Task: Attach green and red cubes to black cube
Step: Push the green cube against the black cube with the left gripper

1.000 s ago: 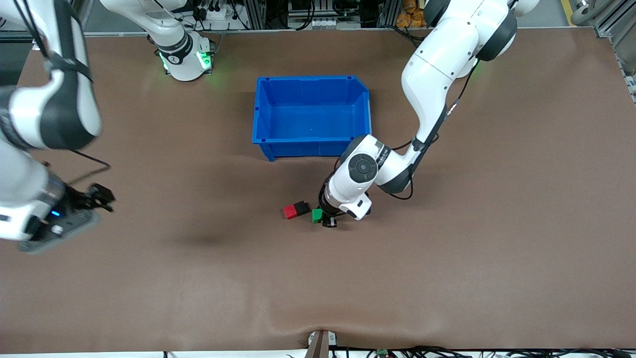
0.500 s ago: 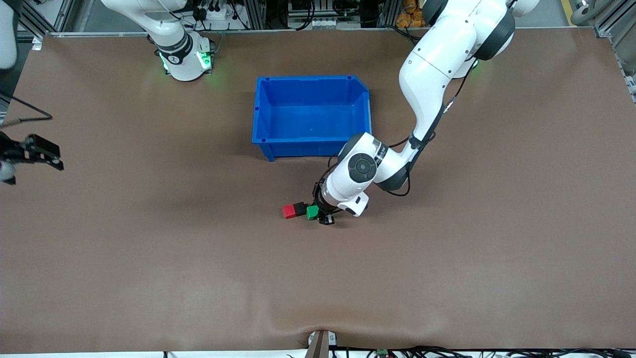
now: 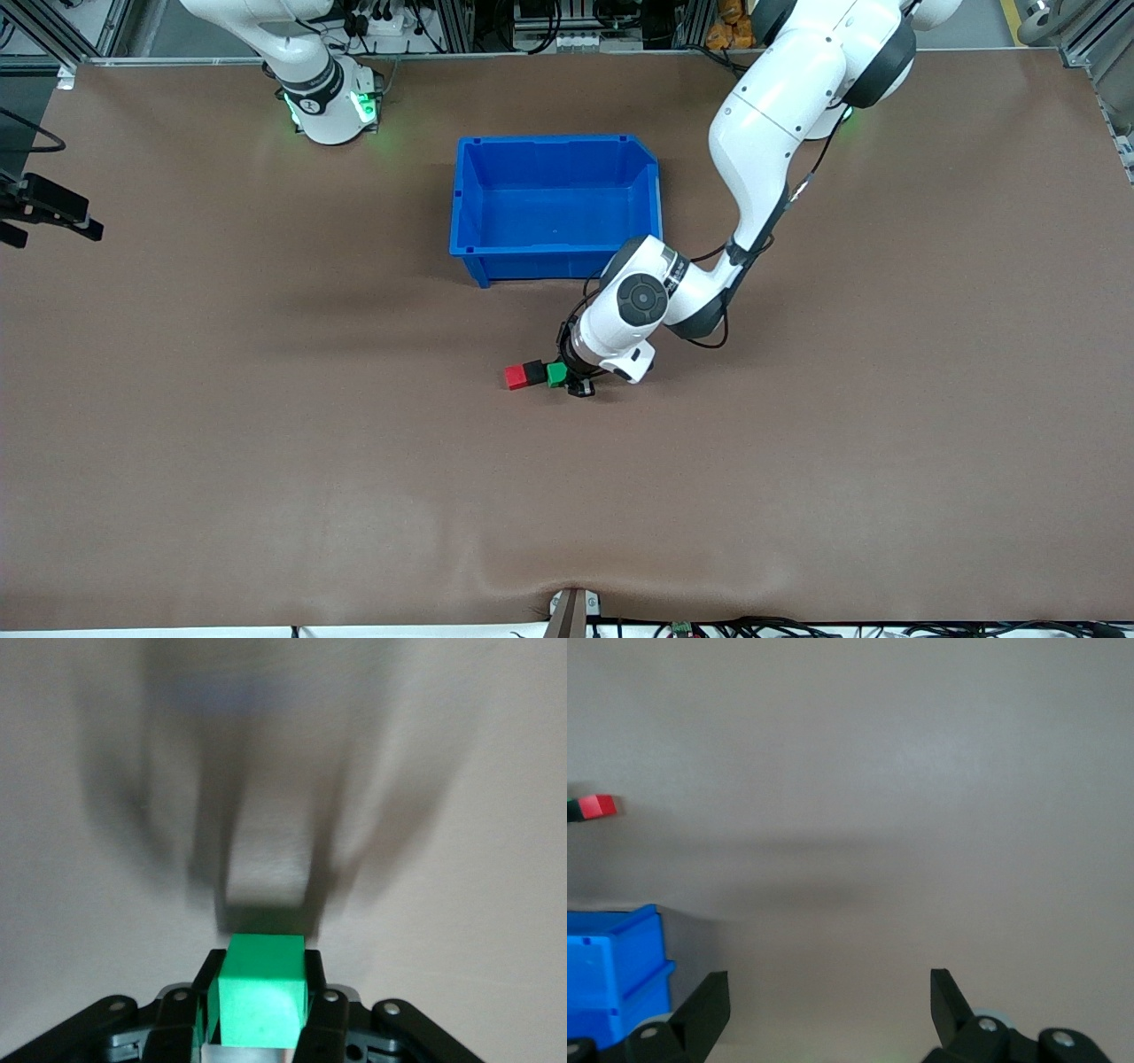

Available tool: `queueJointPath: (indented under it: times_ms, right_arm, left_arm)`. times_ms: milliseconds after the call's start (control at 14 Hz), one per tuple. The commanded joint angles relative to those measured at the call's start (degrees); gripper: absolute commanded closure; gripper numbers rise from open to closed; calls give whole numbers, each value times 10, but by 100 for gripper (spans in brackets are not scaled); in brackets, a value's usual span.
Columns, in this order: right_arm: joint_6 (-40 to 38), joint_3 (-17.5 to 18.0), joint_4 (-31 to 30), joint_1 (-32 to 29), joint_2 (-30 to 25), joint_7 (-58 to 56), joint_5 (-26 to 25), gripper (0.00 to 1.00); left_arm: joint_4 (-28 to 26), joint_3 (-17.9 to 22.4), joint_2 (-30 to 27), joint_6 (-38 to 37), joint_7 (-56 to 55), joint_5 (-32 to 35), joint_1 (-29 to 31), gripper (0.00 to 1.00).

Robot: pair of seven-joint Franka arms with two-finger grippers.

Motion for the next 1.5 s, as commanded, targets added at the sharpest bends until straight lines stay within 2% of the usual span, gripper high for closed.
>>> queueJointPath:
  times_ms: [0, 357, 500, 571, 714, 857, 1143, 1357, 1429]
  right_arm:
    - [-15, 4, -2, -11, -12, 34, 10, 0]
    - [-19, 4, 26, -11, -2, 35, 8, 0]
    - [-45, 4, 27, -12, -2, 33, 5, 0]
    - [-46, 4, 27, -13, -2, 33, 4, 0]
    - [-46, 4, 27, -18, -2, 34, 4, 0]
    - [-47, 4, 29, -20, -4, 34, 4, 0]
    - [-62, 4, 27, -20, -3, 34, 4, 0]
    - [-72, 4, 26, -19, -3, 34, -14, 0]
    - [-72, 5, 26, -18, -2, 35, -14, 0]
  left_arm:
    - [4, 8, 4, -4, -8, -3, -20, 100]
    - [4, 9, 6, -4, 3, 0, -20, 100]
    - [2, 9, 5, -4, 26, 11, -18, 100]
    - [2, 9, 5, -4, 34, 12, -17, 88]
    - [3, 10, 2, -36, 52, 14, -14, 87]
    - [5, 9, -4, -85, 125, 20, -11, 89]
    - [8, 19, -9, -90, 158, 25, -6, 90]
    - [8, 23, -13, -111, 170, 74, -6, 88]
    - [8, 25, -14, -118, 169, 90, -4, 82]
